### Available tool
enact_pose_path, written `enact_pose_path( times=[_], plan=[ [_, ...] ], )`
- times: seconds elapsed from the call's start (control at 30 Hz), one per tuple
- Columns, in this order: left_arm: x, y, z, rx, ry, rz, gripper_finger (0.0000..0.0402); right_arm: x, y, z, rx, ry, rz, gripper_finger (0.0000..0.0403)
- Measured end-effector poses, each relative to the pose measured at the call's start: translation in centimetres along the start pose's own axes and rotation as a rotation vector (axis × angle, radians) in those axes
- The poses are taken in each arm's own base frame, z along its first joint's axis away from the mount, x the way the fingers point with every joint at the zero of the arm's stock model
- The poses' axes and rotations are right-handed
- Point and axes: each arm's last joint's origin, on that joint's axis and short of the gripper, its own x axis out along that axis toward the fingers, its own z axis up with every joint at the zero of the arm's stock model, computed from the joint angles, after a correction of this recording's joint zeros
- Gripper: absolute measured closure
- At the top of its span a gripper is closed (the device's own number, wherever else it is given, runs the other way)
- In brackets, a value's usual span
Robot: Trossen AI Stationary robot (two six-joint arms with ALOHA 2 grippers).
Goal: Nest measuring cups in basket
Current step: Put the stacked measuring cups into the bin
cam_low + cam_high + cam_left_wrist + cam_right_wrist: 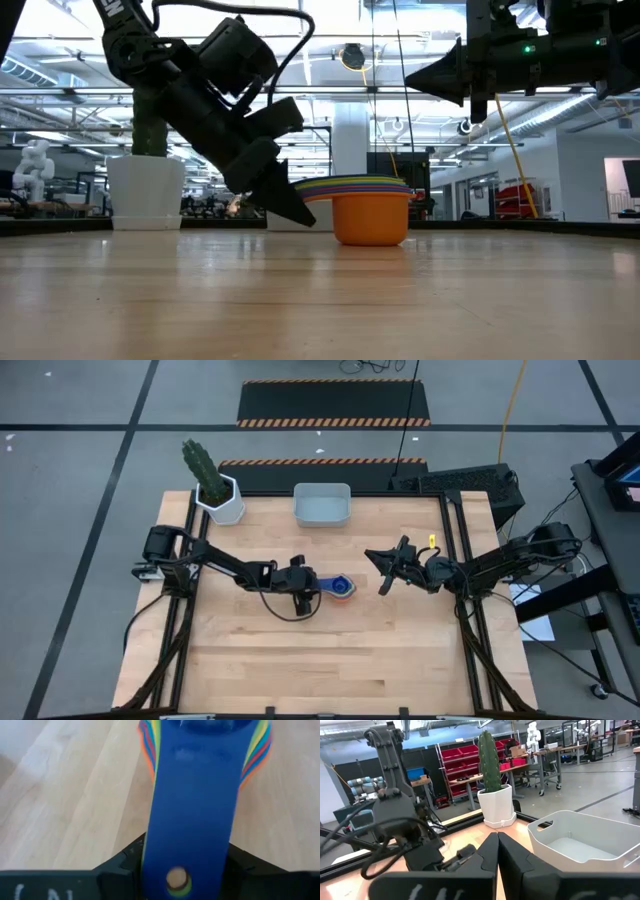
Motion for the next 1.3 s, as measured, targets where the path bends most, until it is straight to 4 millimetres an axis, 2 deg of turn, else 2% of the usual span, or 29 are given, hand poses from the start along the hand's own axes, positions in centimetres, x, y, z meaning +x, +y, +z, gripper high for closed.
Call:
enact_pose_path(
  times=[0.3, 0.47, 0.7, 1.07, 1.17, 1.3],
  plan=[
    [0.0, -0.2, 0.1, 0.025, -0.008, -0.006, 0.0274, 0.0, 0.0, 0.0, -0.001, 0.001, 0.000, 0.0403],
    [0.0, -0.1, 0.1, 0.013, -0.008, -0.033, 0.0275, 0.0, 0.0, 0.0, -0.003, 0.001, 0.000, 0.0403],
    [-0.1, 0.0, 0.2, 0.081, -0.014, -0.021, 0.0275, 0.0, 0.0, 0.0, -0.004, 0.001, 0.001, 0.0403],
    [-2.0, 0.8, 1.9, 0.147, -0.064, -0.012, 0.0282, 0.0, 0.0, -0.1, -0.011, 0.011, -0.001, 0.0403],
    [-2.2, 0.8, 1.7, 0.158, -0.038, -0.014, 0.0303, 0.0, 0.0, -0.2, -0.013, 0.013, -0.002, 0.0403],
    [-2.2, 0.7, 1.6, 0.161, -0.024, -0.066, 0.0356, 0.0, 0.0, -0.2, -0.009, 0.014, -0.002, 0.0403]
  ],
)
